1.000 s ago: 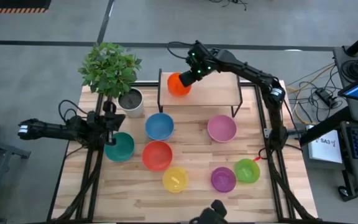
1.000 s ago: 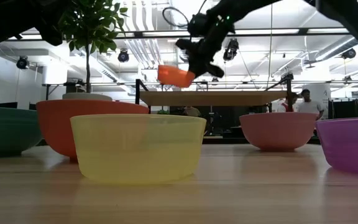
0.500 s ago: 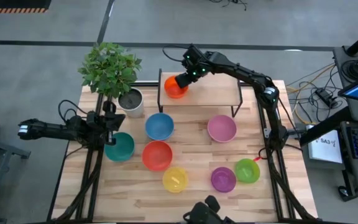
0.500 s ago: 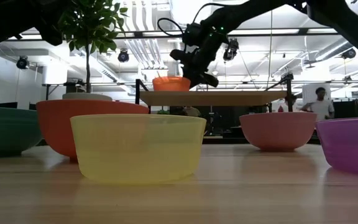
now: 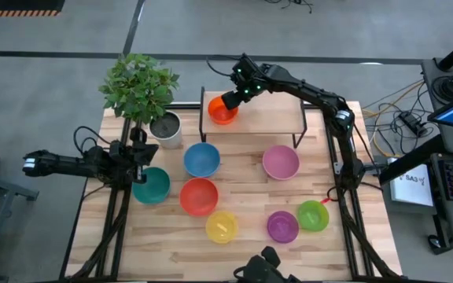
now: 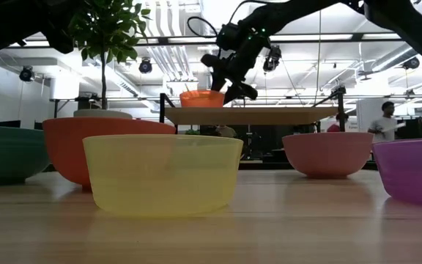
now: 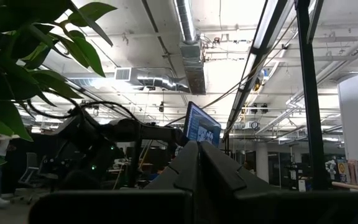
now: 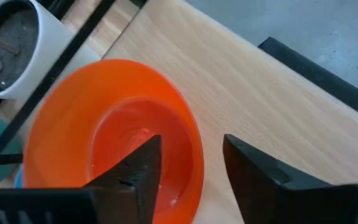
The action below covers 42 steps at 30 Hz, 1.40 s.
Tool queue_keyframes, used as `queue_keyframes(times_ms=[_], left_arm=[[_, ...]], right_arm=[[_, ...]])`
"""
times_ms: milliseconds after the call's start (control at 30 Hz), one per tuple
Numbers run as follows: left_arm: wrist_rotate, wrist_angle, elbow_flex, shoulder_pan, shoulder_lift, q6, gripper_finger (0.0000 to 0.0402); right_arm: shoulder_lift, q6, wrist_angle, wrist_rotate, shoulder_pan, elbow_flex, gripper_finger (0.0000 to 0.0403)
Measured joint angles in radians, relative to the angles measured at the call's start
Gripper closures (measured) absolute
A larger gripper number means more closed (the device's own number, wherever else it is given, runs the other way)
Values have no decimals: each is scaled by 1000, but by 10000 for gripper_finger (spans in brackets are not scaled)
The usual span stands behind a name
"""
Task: Place and stack bowls onto a shelf
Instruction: Put the orange bowl on the shelf
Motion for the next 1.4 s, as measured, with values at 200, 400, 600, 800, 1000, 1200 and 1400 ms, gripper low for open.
queue_keyframes(times_ms=[200,400,600,800,1000,1200,1400], left_arm=[[0,3,0,0,0,0,402],[0,4,0,0,0,0,402],[0,5,0,0,0,0,402],[0,7,0,0,0,0,402],[0,7,0,0,0,0,402],[0,7,0,0,0,0,402],[0,7,0,0,-1,0,402]], right_arm=[[-74,12,0,1,-8,0,214],[-188,-12,-45,2,50,0,221],[-260,-33,-236,1,191,0,229],[-270,-1,-391,72,359,-2,227],[-248,118,-506,112,484,-20,227],[-243,254,-538,113,599,-109,227],[-243,331,-532,122,656,-225,227]])
